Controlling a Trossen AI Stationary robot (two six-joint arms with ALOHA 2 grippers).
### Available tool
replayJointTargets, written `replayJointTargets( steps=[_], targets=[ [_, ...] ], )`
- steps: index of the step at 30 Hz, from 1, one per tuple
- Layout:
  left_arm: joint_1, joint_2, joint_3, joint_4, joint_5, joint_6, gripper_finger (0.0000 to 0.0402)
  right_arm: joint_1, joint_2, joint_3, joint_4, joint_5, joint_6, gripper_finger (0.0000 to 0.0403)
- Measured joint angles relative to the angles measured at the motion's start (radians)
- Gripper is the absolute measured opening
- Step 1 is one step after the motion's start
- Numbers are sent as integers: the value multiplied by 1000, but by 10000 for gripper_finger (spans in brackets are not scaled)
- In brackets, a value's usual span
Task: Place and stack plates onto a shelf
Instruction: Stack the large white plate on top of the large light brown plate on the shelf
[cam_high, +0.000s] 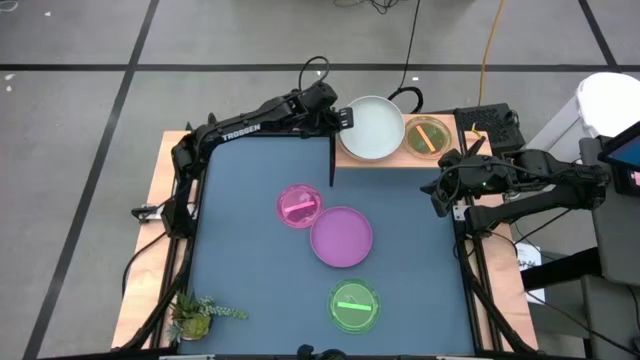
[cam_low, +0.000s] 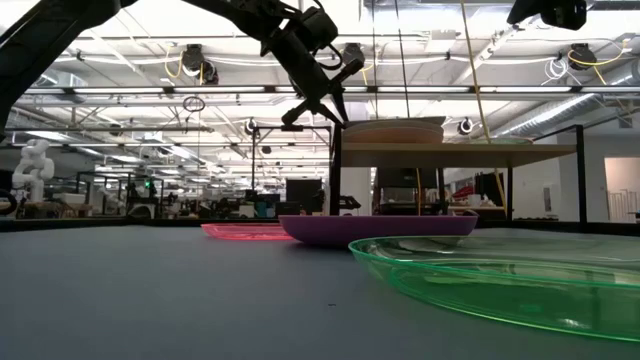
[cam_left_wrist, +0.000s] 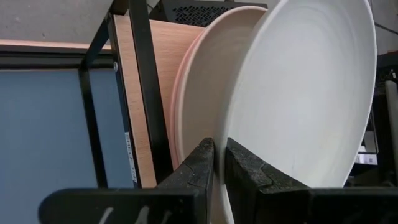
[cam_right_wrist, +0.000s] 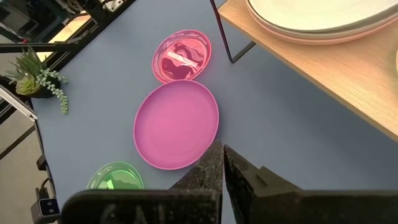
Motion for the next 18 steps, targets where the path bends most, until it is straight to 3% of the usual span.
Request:
replayJointTargets(
  steps=[4, 18],
  targets=[
    [0, 0, 0, 0, 0, 0, 48, 0, 0, 0, 0, 0, -5, 0],
    [0, -5, 0, 6, -26, 9, 173, 0, 0, 0, 0, -1, -12, 0]
  ],
)
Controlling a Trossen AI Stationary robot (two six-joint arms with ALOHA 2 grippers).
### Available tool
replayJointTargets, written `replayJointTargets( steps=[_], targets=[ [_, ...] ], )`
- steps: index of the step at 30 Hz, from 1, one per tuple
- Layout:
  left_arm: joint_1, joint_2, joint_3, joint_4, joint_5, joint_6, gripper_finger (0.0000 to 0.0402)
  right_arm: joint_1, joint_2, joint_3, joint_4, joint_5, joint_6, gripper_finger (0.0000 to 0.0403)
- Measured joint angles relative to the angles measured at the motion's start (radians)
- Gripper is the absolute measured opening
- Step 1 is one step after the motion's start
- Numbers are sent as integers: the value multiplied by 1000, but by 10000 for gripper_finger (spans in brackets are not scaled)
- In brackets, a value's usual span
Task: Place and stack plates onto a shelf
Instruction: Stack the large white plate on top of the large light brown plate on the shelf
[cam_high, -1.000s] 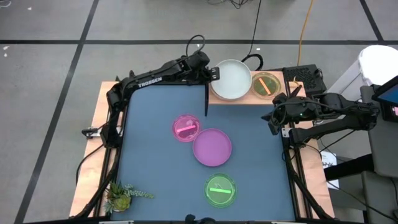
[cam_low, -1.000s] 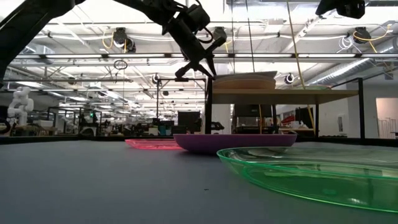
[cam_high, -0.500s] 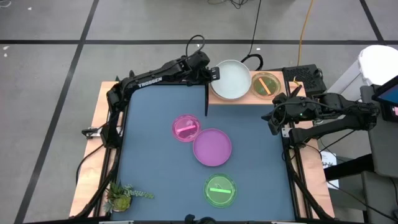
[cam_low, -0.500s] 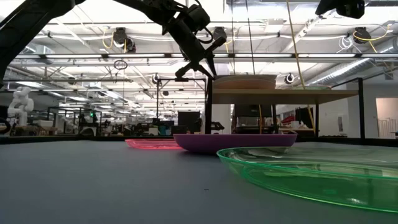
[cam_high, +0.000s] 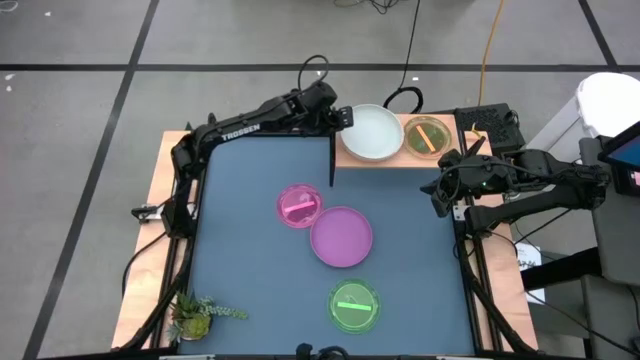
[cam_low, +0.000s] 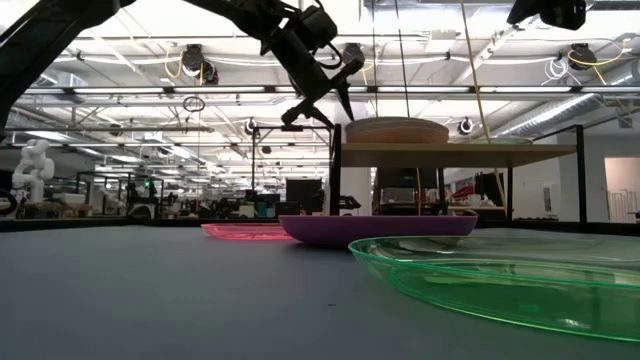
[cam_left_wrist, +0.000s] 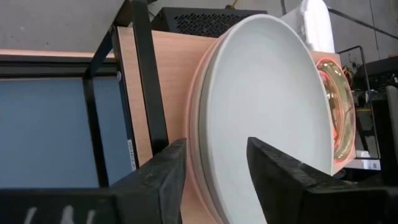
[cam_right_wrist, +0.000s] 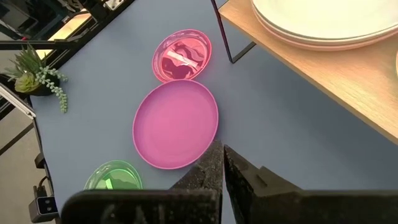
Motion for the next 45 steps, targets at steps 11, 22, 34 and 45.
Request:
replayJointTargets(
  steps=[11, 22, 34, 45],
  targets=[
    [0, -31, 0, 7, 5, 114, 182, 0, 1, 0, 1, 0, 3, 0],
    [-3, -31, 0, 67, 27, 461, 88, 0, 1, 0, 17, -2, 18, 0],
    [58, -29, -56, 119, 88, 776, 3, 0, 1, 0, 16, -4, 45, 0],
    [90, -28, -182, 337, 318, 940, 2, 0, 0, 0, 16, -4, 19, 0]
  ],
)
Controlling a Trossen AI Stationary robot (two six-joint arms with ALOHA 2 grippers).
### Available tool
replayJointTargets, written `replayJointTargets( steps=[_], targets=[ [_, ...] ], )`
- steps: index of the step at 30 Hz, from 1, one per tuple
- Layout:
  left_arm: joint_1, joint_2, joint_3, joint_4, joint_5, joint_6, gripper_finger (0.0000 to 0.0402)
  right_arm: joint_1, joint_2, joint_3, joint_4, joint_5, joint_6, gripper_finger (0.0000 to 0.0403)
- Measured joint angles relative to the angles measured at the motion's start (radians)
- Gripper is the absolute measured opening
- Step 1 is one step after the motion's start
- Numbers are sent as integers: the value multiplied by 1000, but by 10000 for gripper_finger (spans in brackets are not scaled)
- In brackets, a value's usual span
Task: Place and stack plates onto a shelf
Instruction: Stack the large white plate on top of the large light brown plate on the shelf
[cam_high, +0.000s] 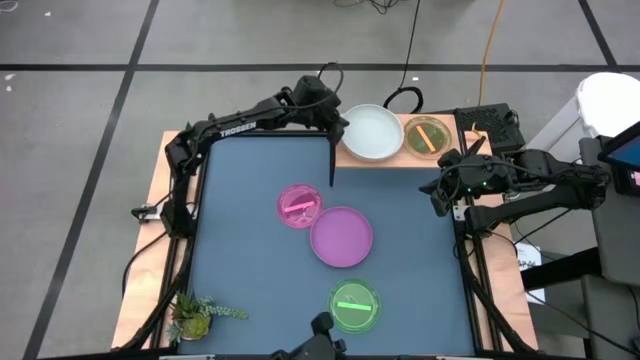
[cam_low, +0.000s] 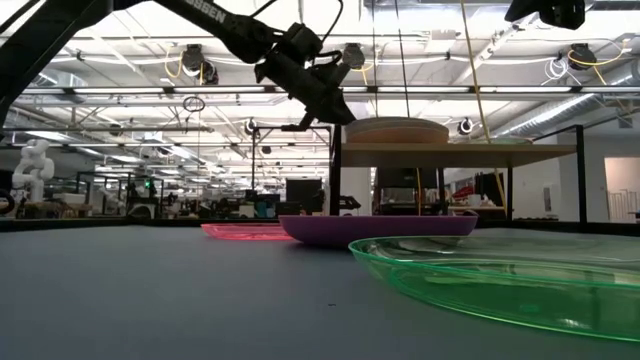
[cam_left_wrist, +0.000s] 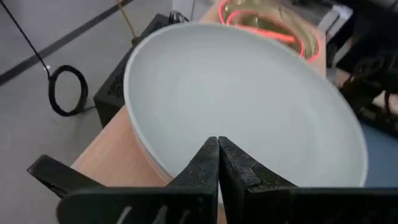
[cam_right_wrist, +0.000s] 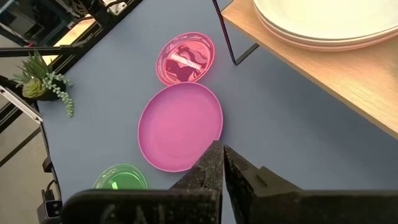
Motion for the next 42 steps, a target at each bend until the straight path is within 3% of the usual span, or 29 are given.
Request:
replayJointTargets(
  steps=[20, 37, 42],
  targets=[
    [42, 0, -4, -21, 1, 62, 1, -1, 0, 0, -1, 7, -27, 0],
    [41, -2, -38, 49, 4, 14, 1, -1, 0, 0, -1, 9, -12, 0],
    [41, -2, -38, 62, 5, 5, 1, -1, 2, -17, 2, 72, -12, 0]
  ],
)
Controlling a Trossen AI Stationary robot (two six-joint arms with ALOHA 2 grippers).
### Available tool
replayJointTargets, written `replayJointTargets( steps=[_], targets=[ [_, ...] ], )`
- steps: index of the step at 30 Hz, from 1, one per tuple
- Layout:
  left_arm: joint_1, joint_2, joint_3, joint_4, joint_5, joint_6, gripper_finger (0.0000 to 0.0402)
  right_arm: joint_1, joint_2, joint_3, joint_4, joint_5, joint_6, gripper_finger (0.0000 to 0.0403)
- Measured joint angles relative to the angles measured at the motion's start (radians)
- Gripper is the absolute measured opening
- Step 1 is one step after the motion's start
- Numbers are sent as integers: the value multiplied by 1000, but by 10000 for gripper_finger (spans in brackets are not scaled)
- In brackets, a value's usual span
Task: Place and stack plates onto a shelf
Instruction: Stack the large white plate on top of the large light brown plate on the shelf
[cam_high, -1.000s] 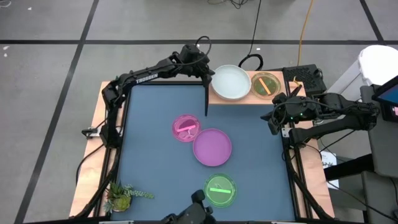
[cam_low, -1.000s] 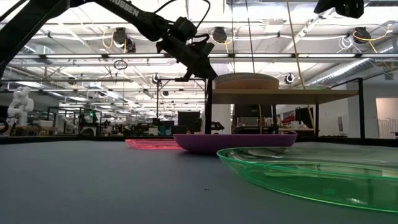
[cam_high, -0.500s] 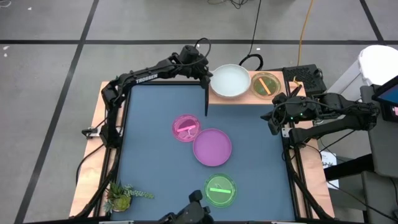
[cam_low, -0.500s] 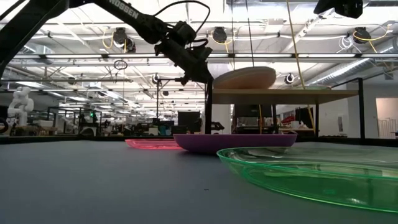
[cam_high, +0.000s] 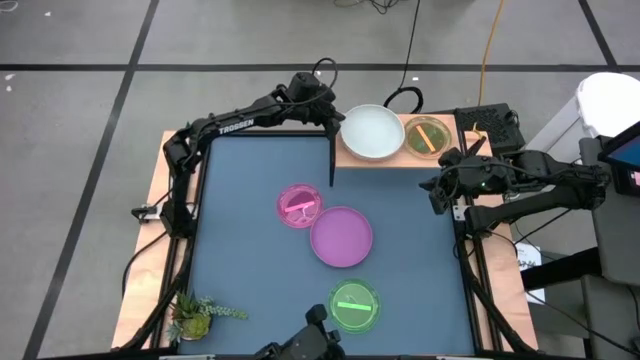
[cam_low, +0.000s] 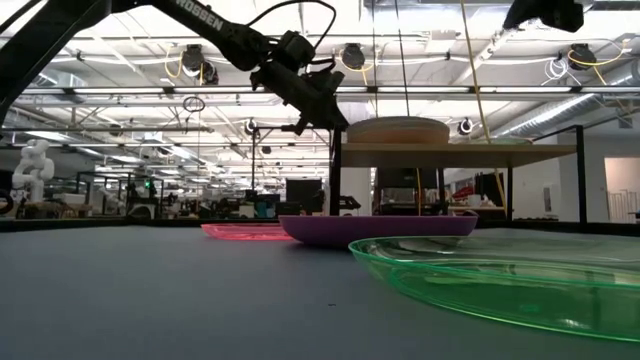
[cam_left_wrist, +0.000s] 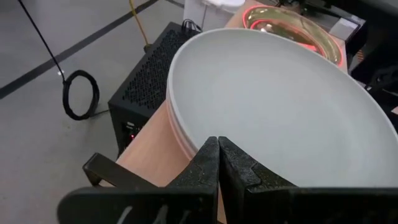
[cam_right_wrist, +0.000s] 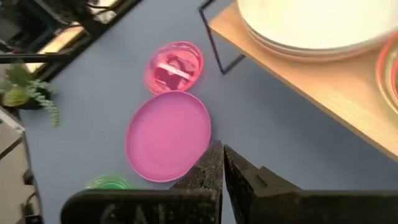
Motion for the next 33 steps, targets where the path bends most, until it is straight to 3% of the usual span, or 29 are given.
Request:
replayJointTargets(
  steps=[5, 15, 25, 33],
  targets=[
    [-4, -1, 1, -6, 2, -11, 1, -1, 0, -96, 49, 46, 4, 0],
    [-39, -155, 4, -150, -3, -34, 1, 0, -1, -281, 312, -45, 88, 0],
    [-103, -271, 3, -591, -68, -42, 1, 0, -1, -333, 392, -187, 142, 0],
    [-148, -365, -123, -602, -96, -73, 1, 22, -1, -335, 395, -192, 351, 0]
  ],
)
